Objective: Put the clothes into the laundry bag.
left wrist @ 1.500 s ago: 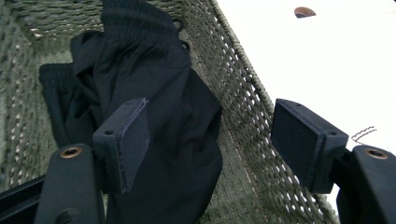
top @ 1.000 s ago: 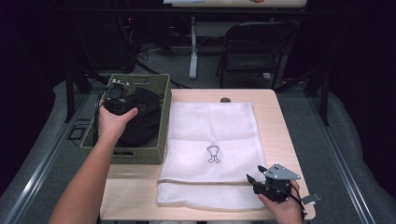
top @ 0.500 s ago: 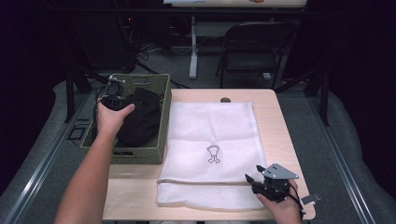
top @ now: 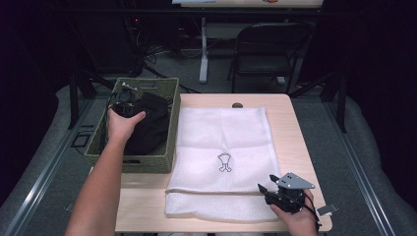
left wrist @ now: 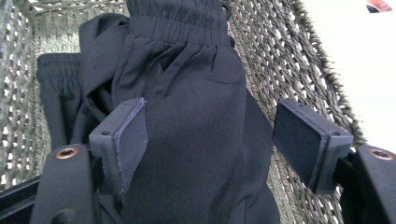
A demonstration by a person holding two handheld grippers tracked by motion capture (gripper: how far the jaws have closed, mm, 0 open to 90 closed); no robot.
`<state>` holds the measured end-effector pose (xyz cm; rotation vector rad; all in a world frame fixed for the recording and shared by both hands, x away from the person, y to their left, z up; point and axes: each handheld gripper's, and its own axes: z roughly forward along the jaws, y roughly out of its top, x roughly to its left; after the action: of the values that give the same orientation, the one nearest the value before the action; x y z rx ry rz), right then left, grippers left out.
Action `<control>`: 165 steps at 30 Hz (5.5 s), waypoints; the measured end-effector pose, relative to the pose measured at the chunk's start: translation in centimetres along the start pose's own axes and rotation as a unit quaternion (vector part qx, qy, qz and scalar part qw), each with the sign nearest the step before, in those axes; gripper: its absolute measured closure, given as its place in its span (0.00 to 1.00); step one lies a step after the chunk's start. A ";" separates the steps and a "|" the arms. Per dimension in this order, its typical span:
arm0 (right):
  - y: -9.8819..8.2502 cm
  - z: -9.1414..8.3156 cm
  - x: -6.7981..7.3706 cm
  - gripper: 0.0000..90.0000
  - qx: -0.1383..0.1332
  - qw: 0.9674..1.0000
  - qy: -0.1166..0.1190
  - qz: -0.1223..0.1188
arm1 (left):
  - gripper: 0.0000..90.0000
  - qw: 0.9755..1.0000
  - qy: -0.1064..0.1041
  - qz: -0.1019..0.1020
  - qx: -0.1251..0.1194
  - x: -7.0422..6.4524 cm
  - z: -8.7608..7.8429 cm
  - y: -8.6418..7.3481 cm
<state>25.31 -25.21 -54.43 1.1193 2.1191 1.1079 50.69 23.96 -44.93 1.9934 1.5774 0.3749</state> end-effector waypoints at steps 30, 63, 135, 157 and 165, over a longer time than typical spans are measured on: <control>-0.9 -1.4 -0.1 0.49 -0.006 1.000 -0.001 0.009 | 0.25 0.998 0.033 -0.013 0.059 0.6 5.0 -1.2; -1.5 -2.1 0.2 0.48 -0.007 1.000 0.003 0.001 | 0.01 0.989 0.073 -0.055 0.116 3.3 7.8 -2.5; -1.9 -2.1 0.1 0.48 0.007 1.000 0.012 0.002 | 0.64 0.991 0.020 -0.043 0.125 2.5 9.2 -2.9; -2.0 -2.3 0.1 0.48 0.005 1.000 0.012 0.002 | 0.74 0.993 0.005 -0.043 0.111 2.2 7.5 -2.1; -1.8 -2.1 0.1 0.48 0.001 1.000 0.015 -0.001 | 0.74 0.996 -0.001 -0.025 0.083 2.4 5.2 -1.4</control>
<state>22.92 -26.62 -54.77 1.1070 2.1438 1.1283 52.96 25.11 -50.21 2.0712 1.7032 0.2280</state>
